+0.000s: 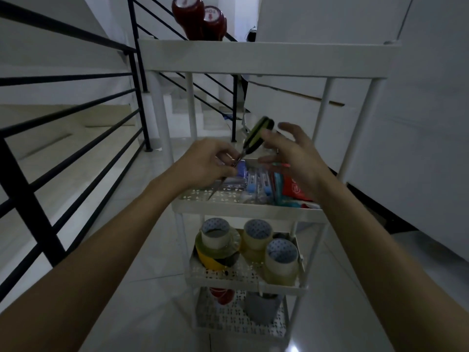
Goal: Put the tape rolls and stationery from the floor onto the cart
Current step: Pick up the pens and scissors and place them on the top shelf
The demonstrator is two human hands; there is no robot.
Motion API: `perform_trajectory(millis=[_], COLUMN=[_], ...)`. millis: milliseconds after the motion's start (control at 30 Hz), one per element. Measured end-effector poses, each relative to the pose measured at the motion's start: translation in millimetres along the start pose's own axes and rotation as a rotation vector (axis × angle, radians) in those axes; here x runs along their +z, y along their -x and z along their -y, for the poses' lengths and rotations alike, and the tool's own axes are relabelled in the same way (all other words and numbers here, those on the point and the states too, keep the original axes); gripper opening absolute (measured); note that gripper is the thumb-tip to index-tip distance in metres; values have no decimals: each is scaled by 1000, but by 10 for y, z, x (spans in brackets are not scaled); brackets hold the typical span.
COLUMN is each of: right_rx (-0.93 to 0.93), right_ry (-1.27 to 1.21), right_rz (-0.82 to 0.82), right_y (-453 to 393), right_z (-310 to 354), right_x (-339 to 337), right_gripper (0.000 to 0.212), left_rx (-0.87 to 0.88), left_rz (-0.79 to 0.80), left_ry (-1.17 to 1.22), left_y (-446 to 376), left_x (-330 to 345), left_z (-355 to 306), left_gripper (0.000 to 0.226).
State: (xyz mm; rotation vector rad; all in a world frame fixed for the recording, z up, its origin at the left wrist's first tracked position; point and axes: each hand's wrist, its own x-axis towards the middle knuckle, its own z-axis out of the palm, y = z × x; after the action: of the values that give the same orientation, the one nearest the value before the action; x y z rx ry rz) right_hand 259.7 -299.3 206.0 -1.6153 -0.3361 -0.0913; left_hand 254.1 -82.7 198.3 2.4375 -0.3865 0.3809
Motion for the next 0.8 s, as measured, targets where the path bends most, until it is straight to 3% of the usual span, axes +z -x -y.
perform_trajectory(millis=[67,200,400,500,633,800], right_rx=[23,-91,-117,-283,-355,-259], right_ry=[164,247,111,444,849,937], right_rz=[70,92,-38,-35,212,351], right_y=[-9,-61,-155,-252,-309,-265], right_z=[-82,-166,-39,63,-106,-254], right_x=[119,279,298,295,452,469], right_gripper=[70,26,19,18,24,27], left_rx=[-10,36,-52,-67,-42,-14], left_rz=[-20,-76,-253,-339,-310,-339], left_ry=[120,140,112,135,116,33], left_y=[5,64,257,385,504,608], left_x=[21,64,-111,-212,-193,-173], left_z=[-72,-160,-169,-94,-19,-39], left_gripper=[34,33,31,29,43,33])
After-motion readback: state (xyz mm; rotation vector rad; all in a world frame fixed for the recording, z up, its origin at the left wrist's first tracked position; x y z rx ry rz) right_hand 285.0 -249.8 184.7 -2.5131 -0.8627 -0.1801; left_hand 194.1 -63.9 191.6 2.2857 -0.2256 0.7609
